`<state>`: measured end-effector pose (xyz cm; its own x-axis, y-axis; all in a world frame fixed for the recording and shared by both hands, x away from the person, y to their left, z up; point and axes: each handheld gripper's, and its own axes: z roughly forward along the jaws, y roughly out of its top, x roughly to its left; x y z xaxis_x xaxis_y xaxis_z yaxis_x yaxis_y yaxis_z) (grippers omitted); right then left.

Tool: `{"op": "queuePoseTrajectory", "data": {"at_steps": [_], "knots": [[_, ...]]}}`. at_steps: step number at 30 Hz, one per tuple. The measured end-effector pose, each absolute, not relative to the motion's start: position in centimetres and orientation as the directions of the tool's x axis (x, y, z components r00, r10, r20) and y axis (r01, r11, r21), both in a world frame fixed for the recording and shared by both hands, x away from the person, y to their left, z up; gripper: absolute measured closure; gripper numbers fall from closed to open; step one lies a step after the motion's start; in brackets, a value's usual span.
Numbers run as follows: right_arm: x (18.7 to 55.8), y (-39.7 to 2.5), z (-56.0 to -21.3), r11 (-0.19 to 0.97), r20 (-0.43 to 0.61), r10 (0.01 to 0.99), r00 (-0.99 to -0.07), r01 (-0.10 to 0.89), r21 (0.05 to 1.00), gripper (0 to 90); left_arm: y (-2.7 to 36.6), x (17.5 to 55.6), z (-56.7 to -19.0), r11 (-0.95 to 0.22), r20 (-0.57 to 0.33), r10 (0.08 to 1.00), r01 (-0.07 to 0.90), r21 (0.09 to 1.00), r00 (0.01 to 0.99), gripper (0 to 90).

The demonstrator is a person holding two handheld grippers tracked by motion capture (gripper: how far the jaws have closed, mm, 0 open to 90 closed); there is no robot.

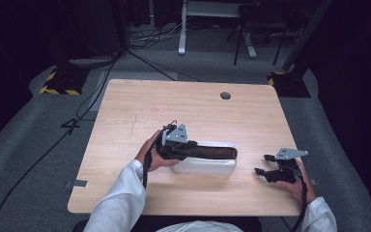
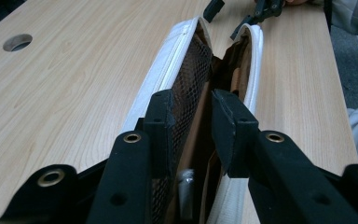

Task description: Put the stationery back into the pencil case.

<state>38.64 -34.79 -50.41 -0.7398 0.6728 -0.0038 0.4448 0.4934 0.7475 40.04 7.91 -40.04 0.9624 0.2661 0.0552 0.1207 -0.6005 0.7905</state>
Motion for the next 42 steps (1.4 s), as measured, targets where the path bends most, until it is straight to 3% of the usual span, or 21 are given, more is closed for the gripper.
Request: {"op": "queuePoseTrajectory", "data": {"at_steps": [27, 39, 42], "knots": [[38.6, -34.8, -50.4, 0.495, -0.005, 0.673, -0.74, 0.445, 0.747, 24.6, 10.7, 39.6, -39.3, -0.591, 0.092, 0.352, 0.145, 0.794, 0.931, 66.5], [38.6, -34.8, -50.4, 0.494, -0.005, 0.673, -0.739, 0.445, 0.747, 24.6, 13.4, 39.0, -39.0, -0.592, 0.116, 0.415, 0.171, 0.788, 0.902, 61.9], [38.6, -34.8, -50.4, 0.495, -0.005, 0.673, -0.739, 0.445, 0.747, 24.6, 14.3, 38.6, -39.0, -0.586, 0.127, 0.449, 0.184, 0.789, 0.885, 57.2]]}}
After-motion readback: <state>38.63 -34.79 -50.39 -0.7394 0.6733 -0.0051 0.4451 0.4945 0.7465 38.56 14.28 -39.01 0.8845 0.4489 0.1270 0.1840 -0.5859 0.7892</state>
